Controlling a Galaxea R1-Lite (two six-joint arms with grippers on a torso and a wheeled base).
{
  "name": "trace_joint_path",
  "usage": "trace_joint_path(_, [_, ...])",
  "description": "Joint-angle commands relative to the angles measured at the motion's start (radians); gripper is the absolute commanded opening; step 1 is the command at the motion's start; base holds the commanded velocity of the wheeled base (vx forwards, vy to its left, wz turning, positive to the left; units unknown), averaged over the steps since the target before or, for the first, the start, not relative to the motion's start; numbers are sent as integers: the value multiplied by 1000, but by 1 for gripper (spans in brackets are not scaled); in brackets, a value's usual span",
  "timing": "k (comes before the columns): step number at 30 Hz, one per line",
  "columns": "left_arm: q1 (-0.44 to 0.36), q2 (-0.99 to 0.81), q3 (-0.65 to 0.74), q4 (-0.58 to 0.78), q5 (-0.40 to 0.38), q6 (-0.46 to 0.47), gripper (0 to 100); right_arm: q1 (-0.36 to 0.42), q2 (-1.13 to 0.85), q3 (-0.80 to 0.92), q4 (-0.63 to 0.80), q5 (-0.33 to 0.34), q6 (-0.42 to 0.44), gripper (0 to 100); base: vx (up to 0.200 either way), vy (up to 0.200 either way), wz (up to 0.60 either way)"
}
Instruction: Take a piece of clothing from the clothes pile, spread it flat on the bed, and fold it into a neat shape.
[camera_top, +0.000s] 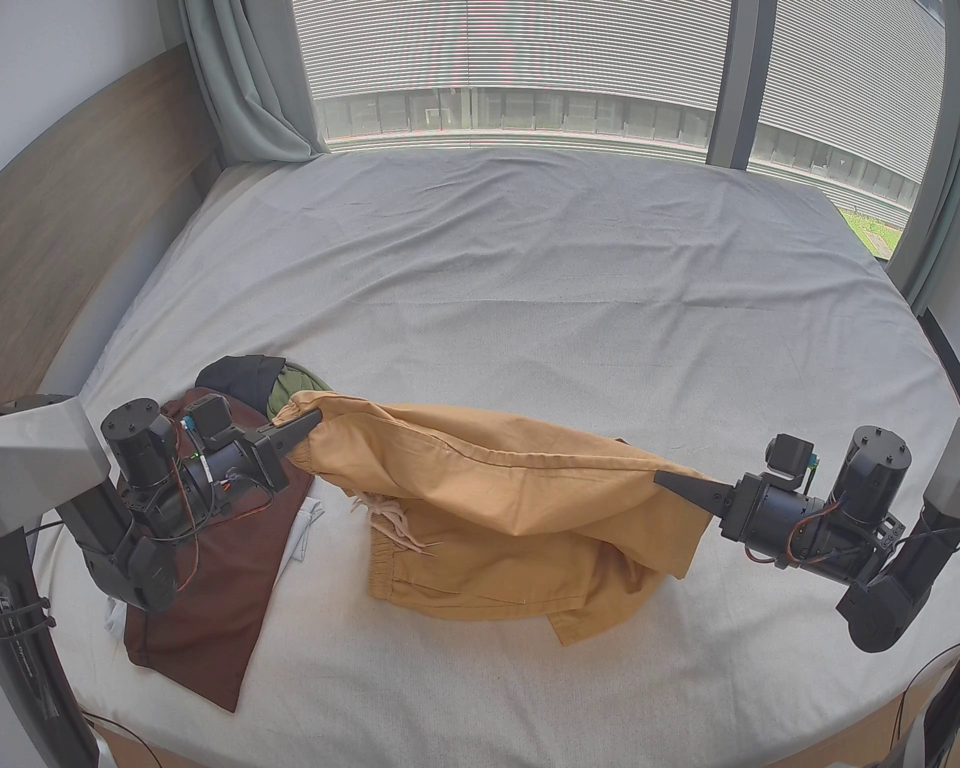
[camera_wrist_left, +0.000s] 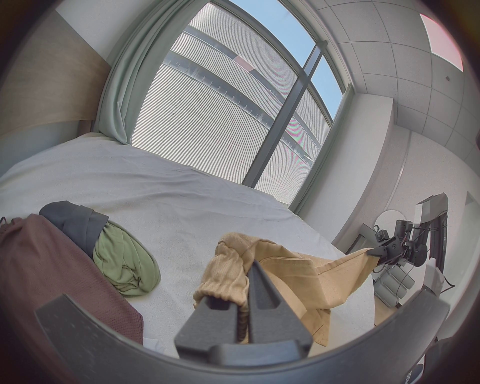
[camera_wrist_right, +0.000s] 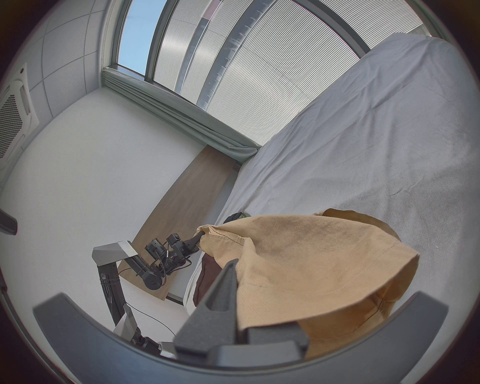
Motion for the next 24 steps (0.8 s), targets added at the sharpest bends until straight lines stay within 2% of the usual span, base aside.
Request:
trace_joint_path(1, [8, -23, 3, -2, -1, -1, 0, -1, -27, 1, -1, 1, 0, 0, 0, 0, 0])
trace_joint_path(9, [18, -77, 26, -1, -26, -5, 0, 0, -53, 1, -1, 1, 0, 0, 0, 0, 0])
trace_joint_path(24, [90, -136, 32, -1, -86, -13, 0, -7, -90, -8, -3, -1, 2, 0, 0, 0, 0])
